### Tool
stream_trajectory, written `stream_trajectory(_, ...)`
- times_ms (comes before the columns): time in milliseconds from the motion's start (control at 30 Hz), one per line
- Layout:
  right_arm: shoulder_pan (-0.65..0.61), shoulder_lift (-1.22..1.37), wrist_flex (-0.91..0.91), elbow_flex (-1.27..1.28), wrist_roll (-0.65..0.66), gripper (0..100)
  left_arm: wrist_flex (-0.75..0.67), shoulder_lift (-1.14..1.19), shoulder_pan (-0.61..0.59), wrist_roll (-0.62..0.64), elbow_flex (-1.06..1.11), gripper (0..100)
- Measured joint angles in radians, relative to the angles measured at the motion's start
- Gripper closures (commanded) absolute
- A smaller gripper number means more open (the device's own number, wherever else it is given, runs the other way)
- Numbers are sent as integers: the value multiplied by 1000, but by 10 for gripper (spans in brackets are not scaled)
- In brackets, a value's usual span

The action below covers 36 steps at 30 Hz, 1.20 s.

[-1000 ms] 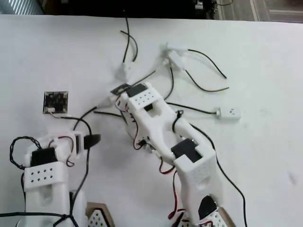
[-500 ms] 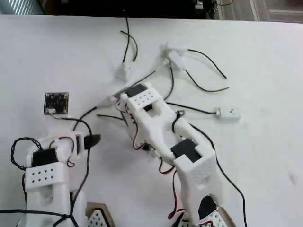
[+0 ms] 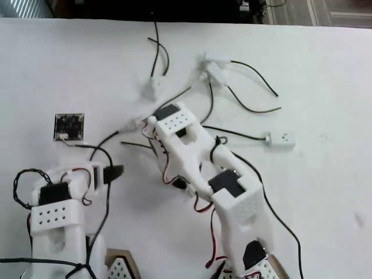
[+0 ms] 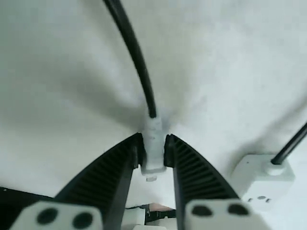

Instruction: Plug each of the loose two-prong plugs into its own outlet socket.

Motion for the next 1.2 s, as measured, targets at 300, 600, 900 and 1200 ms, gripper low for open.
stream_trajectory(300,0,23,0,-8,0,938,0,0,0,0,0,608)
stream_trajectory(600,2,23,46,-8,0,917,0,0,0,0,0,608)
stream_trajectory(900,3,23,46,-8,0,928,0,0,0,0,0,608)
stream_trajectory(1200,3,-11,63,-8,0,979,0,0,0,0,0,608)
